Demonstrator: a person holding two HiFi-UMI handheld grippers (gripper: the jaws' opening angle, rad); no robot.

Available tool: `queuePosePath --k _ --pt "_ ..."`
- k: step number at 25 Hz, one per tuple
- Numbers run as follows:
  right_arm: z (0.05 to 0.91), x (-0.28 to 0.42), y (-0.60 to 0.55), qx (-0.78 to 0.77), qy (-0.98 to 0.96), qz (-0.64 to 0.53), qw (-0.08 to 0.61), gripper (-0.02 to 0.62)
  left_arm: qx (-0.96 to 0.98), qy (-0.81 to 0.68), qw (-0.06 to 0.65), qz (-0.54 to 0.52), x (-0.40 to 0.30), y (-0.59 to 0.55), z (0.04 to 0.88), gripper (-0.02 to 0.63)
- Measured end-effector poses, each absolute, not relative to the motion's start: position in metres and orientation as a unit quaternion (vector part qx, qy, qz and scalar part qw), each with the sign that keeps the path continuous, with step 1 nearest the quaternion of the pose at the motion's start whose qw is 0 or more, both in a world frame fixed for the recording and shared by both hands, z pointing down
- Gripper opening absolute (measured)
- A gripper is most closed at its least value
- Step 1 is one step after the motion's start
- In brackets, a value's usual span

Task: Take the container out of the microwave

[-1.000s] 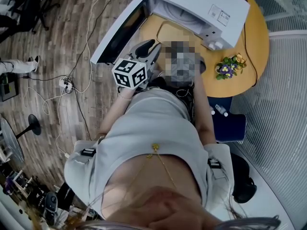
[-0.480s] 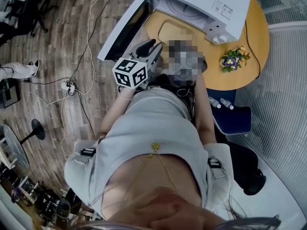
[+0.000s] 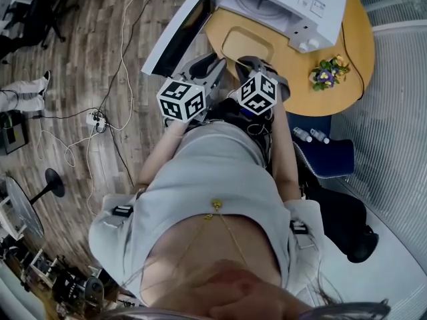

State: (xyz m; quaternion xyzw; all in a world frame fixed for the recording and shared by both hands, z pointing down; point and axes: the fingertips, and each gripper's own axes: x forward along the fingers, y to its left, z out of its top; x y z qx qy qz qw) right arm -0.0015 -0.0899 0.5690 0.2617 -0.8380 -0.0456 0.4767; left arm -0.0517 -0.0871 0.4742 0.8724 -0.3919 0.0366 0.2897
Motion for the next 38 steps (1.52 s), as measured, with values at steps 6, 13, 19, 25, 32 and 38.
queuePosePath --k 6,13,19,25,32,38 --pt "0.568 -0.006 -0.072 0.275 -0.836 -0.040 0.474 0.032 0.877 -0.381 0.290 0.041 -0.057 -0.069 0.475 0.118" --pt "0.566 -0.013 -0.051 0.289 -0.830 -0.045 0.475 0.032 0.882 -0.369 0.288 0.049 -0.063 -0.042 0.479 0.118" --pt "0.567 -0.018 -0.037 0.298 -0.829 -0.047 0.471 0.032 0.883 -0.370 0.283 0.053 -0.067 -0.030 0.483 0.118" --pt "0.563 -0.018 -0.032 0.307 -0.826 -0.052 0.471 0.032 0.887 -0.366 0.276 0.054 -0.065 -0.025 0.482 0.118" --pt "0.563 -0.009 -0.035 0.316 -0.819 -0.058 0.476 0.032 0.892 -0.359 0.269 0.058 -0.058 -0.025 0.484 0.118" --pt "0.563 -0.008 -0.038 0.317 -0.819 -0.058 0.475 0.031 0.894 -0.355 0.267 0.062 -0.054 -0.028 0.484 0.118"
